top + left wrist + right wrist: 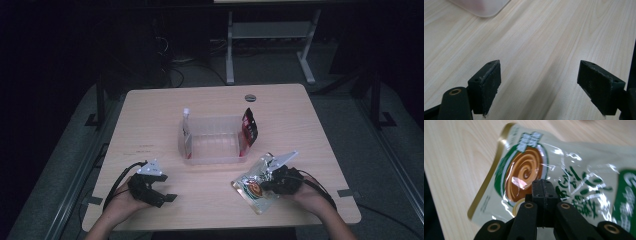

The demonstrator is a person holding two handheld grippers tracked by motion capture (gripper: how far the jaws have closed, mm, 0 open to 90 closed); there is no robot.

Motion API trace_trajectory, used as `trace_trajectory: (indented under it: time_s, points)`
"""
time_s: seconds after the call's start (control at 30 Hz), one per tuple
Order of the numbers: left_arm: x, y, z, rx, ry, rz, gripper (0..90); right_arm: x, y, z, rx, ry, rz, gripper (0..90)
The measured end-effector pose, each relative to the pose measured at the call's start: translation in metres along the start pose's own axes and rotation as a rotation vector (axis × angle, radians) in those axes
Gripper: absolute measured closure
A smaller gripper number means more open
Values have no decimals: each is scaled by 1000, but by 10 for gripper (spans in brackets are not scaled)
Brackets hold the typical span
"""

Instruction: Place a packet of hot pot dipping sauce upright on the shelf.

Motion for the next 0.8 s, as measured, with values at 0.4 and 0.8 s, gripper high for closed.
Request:
trace_trajectory:
  time_s: [0.4,0.8]
  points:
    - [1,3,2,0,14,-4,188,-14,-11,23,16,23,50,877]
    - [-15,26,50,-139,70,-37,477,32,18,0,-221,119,24,519]
Point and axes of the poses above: each handheld gripper's, and its own axes: x roughly backward along the jaws, z roughly out of its top, y roughly to its right, the point moved 4 cm from there along -x, roughly forward along the jaws, and after that the axes turned 3 degrees about -x, right-handed, at the moved point
